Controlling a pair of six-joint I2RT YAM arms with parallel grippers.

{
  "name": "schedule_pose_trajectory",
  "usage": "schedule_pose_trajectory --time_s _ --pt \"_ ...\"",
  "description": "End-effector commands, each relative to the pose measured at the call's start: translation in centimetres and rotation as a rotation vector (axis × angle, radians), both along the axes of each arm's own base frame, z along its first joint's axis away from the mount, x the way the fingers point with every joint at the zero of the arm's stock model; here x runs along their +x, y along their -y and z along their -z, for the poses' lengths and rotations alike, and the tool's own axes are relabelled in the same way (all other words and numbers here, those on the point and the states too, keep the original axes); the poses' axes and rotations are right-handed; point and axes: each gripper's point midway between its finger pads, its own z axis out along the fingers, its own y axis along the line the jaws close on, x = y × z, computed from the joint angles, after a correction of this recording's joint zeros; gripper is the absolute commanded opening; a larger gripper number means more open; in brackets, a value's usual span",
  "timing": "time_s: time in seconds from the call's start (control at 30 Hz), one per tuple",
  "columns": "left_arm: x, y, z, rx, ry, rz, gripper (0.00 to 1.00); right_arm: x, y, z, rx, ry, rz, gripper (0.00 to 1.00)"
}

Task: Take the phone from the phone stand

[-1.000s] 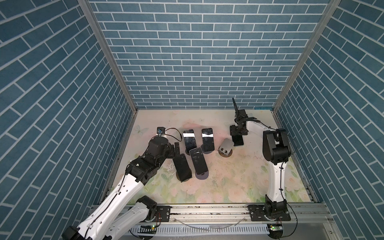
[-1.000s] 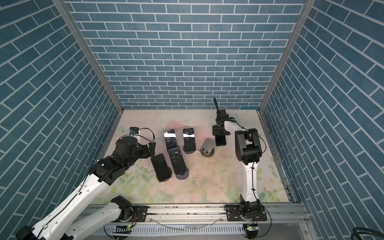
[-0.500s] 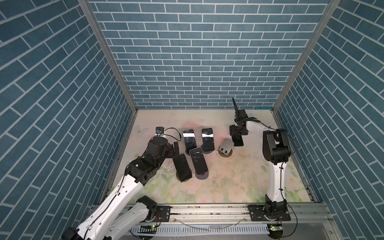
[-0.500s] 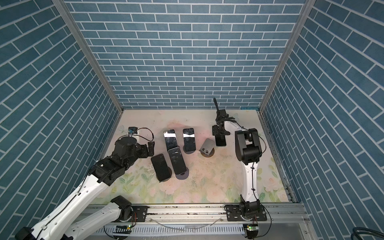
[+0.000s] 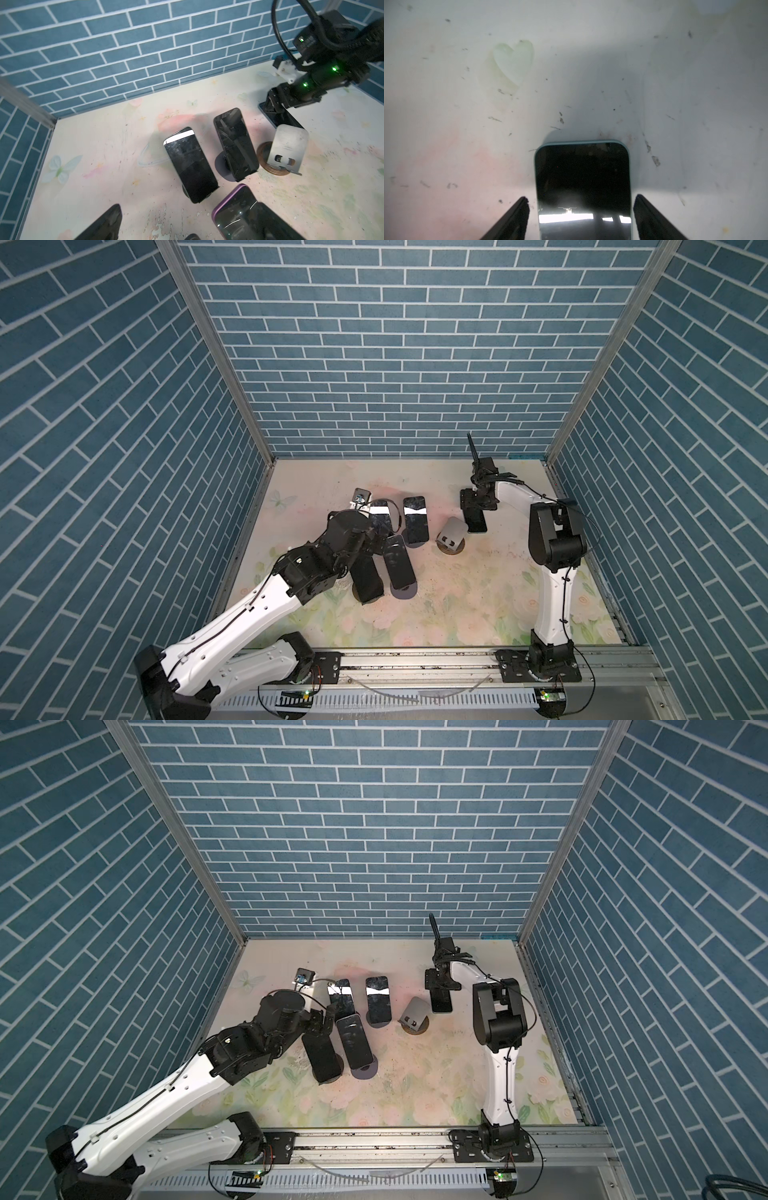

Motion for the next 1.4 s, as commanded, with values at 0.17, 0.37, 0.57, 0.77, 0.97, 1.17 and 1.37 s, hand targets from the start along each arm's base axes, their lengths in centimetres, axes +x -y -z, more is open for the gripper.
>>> schedule_pose_trajectory --time_s 0.17,0.37,0.57,0.77,0.97,1.17,1.37 --pt "0.4 5.1 -0.4 0.055 0.011 0.14 1.0 -3.5 1.7 -5.8 0.028 -0.003 0.132 0.8" --pt "0.0 7.6 0.2 0.056 0.001 0.207 1.0 -7.5 1.7 -7.7 0.089 -0.017 0.19 0.8" --pt "-0.5 8.6 1.5 0.075 -0.021 0.254 1.0 -11.0 0.6 -10.0 0.072 0.034 0.221 0.85" --pt "-0.9 8.3 2.4 0.099 -0.041 0.251 1.0 -13.3 -1.9 -11.1 0.013 0.094 0.245 0.99" --pt "-1.2 6.9 2.6 0.104 -0.025 0.22 1.0 -14.5 -3.1 -10.5 0.036 0.116 0.305 0.99" --pt "-1.4 5.7 2.5 0.105 0.006 0.193 1.0 -14.6 -5.0 -9.7 0.054 0.126 0.322 0.99" --pt "-1.6 4.8 2.8 0.122 0.013 0.179 1.0 -14.1 -7.0 -8.6 0.075 0.11 0.321 0.99"
